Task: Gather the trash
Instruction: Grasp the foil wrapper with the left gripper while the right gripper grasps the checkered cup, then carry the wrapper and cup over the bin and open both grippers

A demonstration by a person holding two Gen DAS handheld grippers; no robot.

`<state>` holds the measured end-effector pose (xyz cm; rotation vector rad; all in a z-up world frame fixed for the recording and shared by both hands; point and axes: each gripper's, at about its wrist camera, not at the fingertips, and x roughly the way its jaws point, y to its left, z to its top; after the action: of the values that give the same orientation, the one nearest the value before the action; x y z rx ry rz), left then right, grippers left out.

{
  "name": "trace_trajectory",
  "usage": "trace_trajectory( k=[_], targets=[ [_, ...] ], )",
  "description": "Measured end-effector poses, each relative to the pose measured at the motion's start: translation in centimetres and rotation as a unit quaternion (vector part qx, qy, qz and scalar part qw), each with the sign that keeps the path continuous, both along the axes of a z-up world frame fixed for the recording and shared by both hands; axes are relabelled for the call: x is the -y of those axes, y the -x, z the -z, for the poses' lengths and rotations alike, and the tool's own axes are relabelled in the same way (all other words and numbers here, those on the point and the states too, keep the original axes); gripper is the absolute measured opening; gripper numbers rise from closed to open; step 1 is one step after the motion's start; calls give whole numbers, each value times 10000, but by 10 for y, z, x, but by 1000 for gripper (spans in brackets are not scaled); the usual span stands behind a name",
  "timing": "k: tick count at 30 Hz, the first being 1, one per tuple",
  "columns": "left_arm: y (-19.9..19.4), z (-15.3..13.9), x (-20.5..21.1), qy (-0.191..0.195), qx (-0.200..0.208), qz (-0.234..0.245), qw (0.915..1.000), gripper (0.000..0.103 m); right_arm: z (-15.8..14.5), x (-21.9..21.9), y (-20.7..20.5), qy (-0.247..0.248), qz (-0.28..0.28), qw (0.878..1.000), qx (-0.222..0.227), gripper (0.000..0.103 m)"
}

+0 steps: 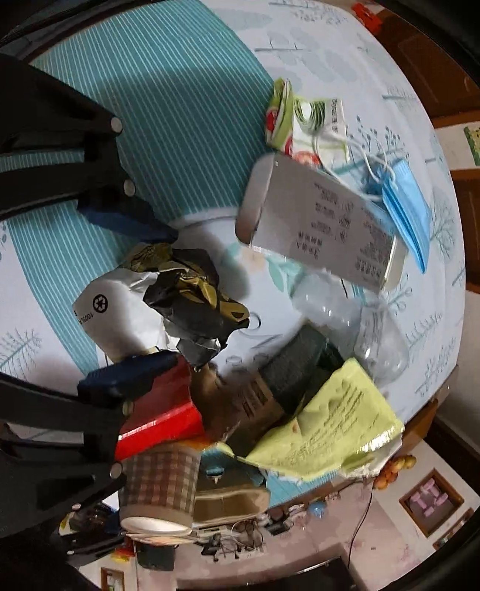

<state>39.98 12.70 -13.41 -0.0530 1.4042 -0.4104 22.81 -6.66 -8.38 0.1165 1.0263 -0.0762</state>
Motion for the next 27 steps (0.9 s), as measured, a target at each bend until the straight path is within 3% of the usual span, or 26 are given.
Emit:
trace_trajectory(
  k=[2, 3, 4, 7, 14, 20, 27],
  targets=[
    [4, 0, 4, 32, 74, 75, 9999, 47, 0, 1, 2, -40, 46, 9999, 83, 52],
    [9, -2, 6, 7, 126, 102, 9999, 46, -2, 2, 4, -60, 74, 9998, 150, 43],
    [13, -5, 9, -61, 229, 146, 9996, 44, -3, 4, 6, -102, 79, 9997, 208, 43],
    [22, -13, 13, -207, 452, 128, 9987, 41, -8, 7, 11, -200, 95, 9993, 315, 39],
    [50, -41, -13, -132, 567, -219, 9981, 41, -22, 21, 36, -450, 107, 9985, 298, 35],
    [111, -75, -4, -7, 684, -116, 9976, 41, -32, 35, 77, -784, -207, 9965, 213, 33],
    [206, -102, 48, 139, 668, -23, 9977, 41, -46, 68, 143, -930, -597, 9937, 189, 33]
  ],
)
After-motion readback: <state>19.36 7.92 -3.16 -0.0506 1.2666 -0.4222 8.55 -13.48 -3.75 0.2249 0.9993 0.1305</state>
